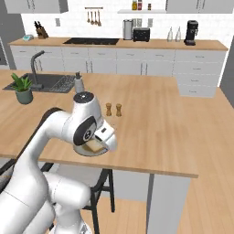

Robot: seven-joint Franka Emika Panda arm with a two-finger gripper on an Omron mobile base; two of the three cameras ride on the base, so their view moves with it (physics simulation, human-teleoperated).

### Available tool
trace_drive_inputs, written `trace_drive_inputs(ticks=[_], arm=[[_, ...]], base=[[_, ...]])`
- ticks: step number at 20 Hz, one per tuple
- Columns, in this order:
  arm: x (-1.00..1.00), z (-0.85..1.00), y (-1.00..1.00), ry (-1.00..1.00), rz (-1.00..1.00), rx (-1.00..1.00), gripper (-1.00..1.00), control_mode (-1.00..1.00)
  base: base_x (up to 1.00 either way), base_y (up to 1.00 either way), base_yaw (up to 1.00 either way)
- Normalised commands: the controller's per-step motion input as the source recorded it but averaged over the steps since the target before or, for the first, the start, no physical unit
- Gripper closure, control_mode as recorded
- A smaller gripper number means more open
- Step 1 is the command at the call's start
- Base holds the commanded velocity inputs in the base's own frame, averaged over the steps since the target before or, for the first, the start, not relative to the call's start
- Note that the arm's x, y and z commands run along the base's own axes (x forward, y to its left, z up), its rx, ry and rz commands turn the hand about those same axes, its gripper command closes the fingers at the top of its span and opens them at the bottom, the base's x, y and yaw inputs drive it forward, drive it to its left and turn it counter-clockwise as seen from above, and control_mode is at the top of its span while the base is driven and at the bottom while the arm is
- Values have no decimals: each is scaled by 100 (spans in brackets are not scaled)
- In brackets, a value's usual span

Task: Start the toaster. Once the lever pops up, take the bread to the plate on the dining counter.

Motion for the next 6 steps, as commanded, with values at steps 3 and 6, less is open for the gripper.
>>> trace_drive_inputs(ticks=[3, 6], arm=[[-100, 0, -65, 12, -21, 15, -100, -100], [-100, 0, -64, 12, -21, 15, -100, -100]], base=[[0, 0, 0], [0, 0, 0]])
